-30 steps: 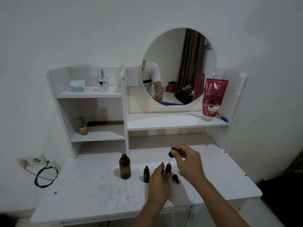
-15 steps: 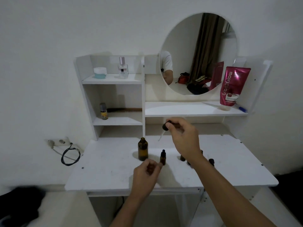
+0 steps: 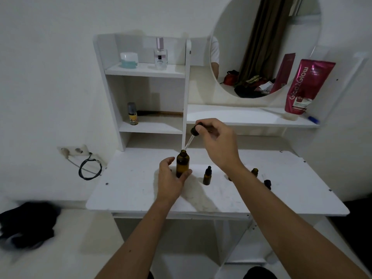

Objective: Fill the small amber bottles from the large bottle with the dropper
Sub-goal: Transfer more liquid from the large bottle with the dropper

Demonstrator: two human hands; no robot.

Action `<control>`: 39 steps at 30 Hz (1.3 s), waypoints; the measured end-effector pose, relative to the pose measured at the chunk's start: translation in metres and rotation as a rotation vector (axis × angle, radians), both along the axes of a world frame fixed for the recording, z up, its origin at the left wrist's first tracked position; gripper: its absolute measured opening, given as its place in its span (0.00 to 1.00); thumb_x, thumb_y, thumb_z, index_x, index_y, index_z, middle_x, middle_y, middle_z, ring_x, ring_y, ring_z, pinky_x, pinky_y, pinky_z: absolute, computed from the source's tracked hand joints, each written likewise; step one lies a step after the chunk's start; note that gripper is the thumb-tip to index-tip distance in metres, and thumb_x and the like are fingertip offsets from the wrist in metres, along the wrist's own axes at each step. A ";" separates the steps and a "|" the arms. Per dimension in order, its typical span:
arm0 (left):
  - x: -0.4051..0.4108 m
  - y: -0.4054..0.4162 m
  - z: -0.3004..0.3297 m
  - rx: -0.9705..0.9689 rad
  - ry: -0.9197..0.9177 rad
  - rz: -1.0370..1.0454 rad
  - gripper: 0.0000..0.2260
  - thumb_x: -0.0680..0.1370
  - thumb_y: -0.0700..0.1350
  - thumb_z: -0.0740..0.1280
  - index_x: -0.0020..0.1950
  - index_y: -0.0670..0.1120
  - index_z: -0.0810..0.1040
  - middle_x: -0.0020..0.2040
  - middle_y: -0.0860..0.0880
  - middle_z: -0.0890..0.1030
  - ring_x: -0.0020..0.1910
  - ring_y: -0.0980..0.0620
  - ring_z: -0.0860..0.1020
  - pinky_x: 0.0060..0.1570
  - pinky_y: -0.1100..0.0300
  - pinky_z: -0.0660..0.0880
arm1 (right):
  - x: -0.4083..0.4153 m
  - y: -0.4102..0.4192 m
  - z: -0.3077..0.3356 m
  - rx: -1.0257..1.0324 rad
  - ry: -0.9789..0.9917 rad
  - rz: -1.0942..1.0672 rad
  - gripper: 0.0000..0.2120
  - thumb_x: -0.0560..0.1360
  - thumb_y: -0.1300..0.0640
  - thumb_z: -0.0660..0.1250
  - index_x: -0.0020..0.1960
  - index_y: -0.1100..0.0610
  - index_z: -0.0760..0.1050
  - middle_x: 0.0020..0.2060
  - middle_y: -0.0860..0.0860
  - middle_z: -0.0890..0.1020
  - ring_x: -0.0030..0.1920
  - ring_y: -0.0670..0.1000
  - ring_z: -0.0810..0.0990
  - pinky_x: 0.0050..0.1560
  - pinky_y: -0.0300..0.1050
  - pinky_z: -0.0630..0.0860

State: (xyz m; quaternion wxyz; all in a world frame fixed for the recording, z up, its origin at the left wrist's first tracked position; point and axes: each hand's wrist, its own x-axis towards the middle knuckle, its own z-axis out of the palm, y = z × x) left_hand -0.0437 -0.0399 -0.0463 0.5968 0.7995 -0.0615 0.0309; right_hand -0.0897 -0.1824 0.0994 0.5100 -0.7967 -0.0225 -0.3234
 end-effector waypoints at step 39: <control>0.004 -0.003 -0.010 0.117 -0.028 -0.002 0.21 0.79 0.52 0.72 0.70 0.51 0.71 0.63 0.55 0.80 0.59 0.55 0.78 0.58 0.65 0.71 | 0.038 0.017 -0.050 -0.149 0.226 -0.003 0.06 0.79 0.56 0.72 0.54 0.56 0.84 0.47 0.46 0.86 0.48 0.42 0.84 0.49 0.25 0.76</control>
